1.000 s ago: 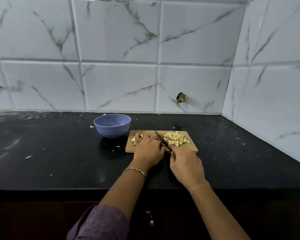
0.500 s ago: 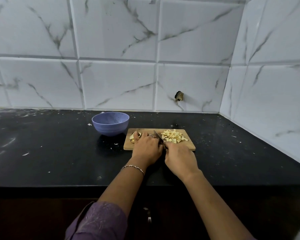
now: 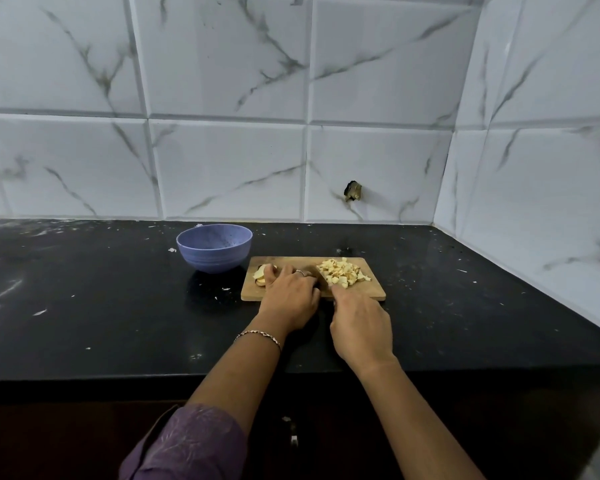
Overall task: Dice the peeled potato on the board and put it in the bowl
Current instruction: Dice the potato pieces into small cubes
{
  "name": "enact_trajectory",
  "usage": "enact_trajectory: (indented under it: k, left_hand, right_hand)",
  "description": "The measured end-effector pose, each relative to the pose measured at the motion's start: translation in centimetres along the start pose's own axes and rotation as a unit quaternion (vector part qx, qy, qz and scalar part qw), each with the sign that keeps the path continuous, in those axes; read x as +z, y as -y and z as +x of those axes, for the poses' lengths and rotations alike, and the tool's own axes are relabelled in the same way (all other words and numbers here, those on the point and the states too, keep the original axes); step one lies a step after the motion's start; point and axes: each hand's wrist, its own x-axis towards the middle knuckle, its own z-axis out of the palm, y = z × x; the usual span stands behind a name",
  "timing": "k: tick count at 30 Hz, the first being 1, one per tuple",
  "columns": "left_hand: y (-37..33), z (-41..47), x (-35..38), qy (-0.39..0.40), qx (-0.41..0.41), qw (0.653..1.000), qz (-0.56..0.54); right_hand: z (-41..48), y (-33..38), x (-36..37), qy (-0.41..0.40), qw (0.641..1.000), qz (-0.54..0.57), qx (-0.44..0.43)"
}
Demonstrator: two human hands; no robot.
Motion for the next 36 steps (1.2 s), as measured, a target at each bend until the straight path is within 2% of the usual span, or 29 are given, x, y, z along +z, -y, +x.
enact_trajectory:
  k: [4, 7, 9, 12, 18, 23, 31, 36]
  left_hand:
    - [0.1, -0.1, -0.2, -0.011, -0.014, 0.999, -0.035]
    - [0.8, 0.0, -0.6, -0.078, -0.120, 0.987, -0.069]
    - [1.6, -0.1, -0.9, -0.132, -0.203, 0.963, -0.115]
    - [2.3, -0.5, -1.1, -0.153, -0.262, 0.944, -0.130]
    - [1.9, -0.5, -0.6, -0.088, -0.224, 0.970, -0.034]
    - [1.8, 0.1, -0.1, -0.076, -0.173, 0.982, 0.014]
    - [1.7, 1.1, -0.2, -0.037, -0.150, 0.987, -0.044]
    - [1.9, 0.5, -0.5, -0.096, -0.193, 0.973, -0.082]
  right_hand:
    - [0.1, -0.2, 0.0, -0.023, 0.999, 0.042, 0.025]
    - [0.2, -0.2, -0.3, -0.019, 0.997, 0.067, 0.032]
    - [0.1, -0.1, -0.3, -0.010, 0.998, 0.063, 0.017]
    - [-0.1, 0.0, -0.4, 0.009, 0.999, 0.054, -0.003]
    - [-0.1, -0.1, -0.2, 0.002, 0.999, 0.041, 0.023]
    - [-0.1, -0.2, -0.1, -0.007, 0.998, 0.060, 0.031]
    - [0.0, -0.3, -0.3, 0.000, 0.996, 0.079, 0.032]
    - [0.0, -0.2, -0.3, 0.003, 0.996, 0.088, 0.017]
